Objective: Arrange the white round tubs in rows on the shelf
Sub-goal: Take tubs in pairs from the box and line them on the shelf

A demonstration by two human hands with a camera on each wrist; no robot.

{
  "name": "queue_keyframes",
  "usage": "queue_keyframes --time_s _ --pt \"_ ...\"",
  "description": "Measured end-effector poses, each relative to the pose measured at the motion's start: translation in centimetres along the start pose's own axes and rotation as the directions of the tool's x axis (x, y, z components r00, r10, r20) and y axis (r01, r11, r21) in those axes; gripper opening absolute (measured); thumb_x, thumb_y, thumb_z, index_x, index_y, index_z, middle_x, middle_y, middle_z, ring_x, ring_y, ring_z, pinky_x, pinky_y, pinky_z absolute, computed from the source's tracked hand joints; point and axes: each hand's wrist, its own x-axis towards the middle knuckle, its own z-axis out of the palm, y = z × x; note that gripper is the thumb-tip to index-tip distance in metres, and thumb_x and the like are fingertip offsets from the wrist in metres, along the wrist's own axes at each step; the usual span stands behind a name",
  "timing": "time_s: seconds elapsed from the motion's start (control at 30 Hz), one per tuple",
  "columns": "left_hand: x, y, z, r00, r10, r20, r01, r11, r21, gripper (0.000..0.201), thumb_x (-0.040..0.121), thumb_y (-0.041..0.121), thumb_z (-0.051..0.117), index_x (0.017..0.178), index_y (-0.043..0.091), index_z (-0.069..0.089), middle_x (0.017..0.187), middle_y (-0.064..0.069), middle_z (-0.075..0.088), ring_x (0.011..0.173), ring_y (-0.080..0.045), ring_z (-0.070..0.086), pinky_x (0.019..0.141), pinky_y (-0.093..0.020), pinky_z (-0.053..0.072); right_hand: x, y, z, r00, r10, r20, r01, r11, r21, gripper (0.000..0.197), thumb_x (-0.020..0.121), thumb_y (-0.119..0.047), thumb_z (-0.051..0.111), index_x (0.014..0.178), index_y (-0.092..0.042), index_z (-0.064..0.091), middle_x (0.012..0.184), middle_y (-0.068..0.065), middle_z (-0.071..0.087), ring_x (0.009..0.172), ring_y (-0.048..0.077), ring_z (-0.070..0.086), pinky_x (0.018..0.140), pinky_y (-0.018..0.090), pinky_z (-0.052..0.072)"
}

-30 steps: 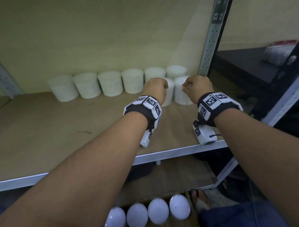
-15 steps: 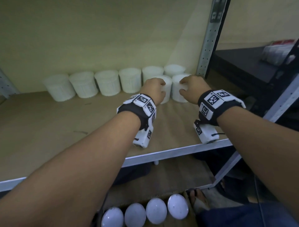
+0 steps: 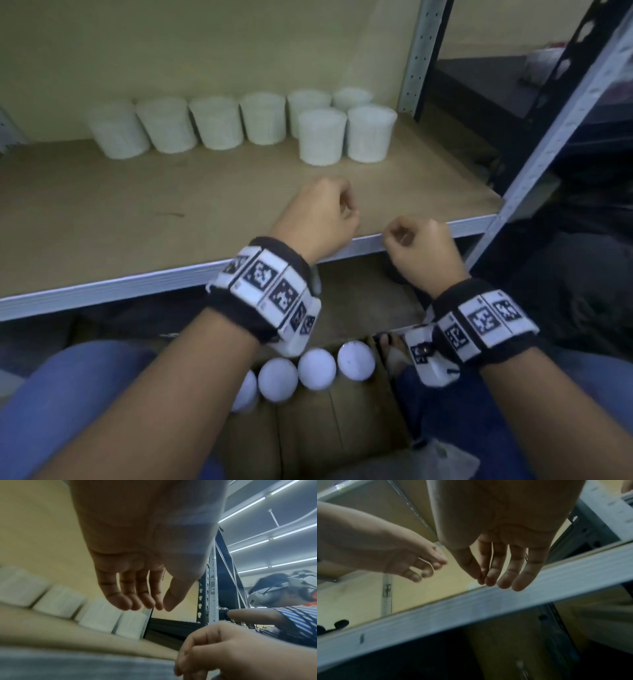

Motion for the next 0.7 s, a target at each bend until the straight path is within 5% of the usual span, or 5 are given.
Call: queue_keyframes --time_s 0.17,0.3,0.47,0.57,0.7 --pt "-4.5 -2.6 6.2 0.957 -0.117 0.265 0.133 0.990 -0.042 0.008 0.081 0.019 0.056 0.076 0.017 0.063 0.066 0.007 0.057 0.076 -0.021 0.065 0.073 -0.034 0.056 -3.4 4.7 6.0 0.908 0.206 0.365 -0.162 0.976 -0.148 0.014 0.080 -0.023 0.059 0.085 -0.018 0.071 0.088 0.007 0.072 0.086 0.026 0.069 0.079 0.034 0.057" --pt "-7.2 -7.5 13.1 0.832 -0.272 0.484 0.272 0.960 0.072 0.012 0.083 0.019 0.056 0.087 0.016 0.066 0.093 -0.005 0.070 0.092 -0.026 0.066 0.083 -0.035 0.055 -5.4 8.8 10.7 0.758 0.311 0.574 -0.190 0.946 -0.262 0.021 0.085 -0.015 0.053 0.094 -0.014 0.073 0.103 0.010 0.071 0.099 0.029 0.066 0.082 0.029 0.054" --pt "-11.5 -14.1 19.5 0.683 -0.420 0.598 0.374 0.904 0.207 0.030 0.083 0.020 0.061 0.113 0.017 0.059 0.122 -0.006 0.059 0.110 -0.026 0.059 0.089 -0.030 0.047 -6.7 13.1 15.6 0.621 0.418 0.663 -0.162 0.896 -0.413 0.015 0.079 -0.034 0.057 0.089 -0.026 0.064 0.103 0.007 0.067 0.104 0.031 0.062 0.084 0.034 0.053" --pt "-12.9 -16.7 22.3 0.639 -0.470 0.610 0.407 0.878 0.251 0.042 0.083 0.022 0.063 0.123 0.017 0.052 0.134 -0.009 0.049 0.117 -0.028 0.054 0.095 -0.032 0.047 -7.3 15.1 18.6 0.620 0.442 0.649 -0.083 0.859 -0.506 0.057 0.065 -0.058 0.047 0.117 -0.038 0.057 0.131 0.003 0.055 0.126 0.030 0.044 0.106 0.044 0.039" --pt "-13.4 -18.5 24.9 0.577 -0.513 0.635 0.409 0.855 0.319 0.057 0.084 0.027 0.064 0.135 0.023 0.039 0.142 -0.008 0.037 0.125 -0.032 0.046 0.100 -0.042 0.045 -7.8 13.9 20.0 0.610 0.430 0.666 0.000 0.840 -0.542 0.054 0.084 -0.049 0.053 0.134 -0.031 0.044 0.147 0.003 0.036 0.137 0.031 0.023 0.115 0.039 0.015"
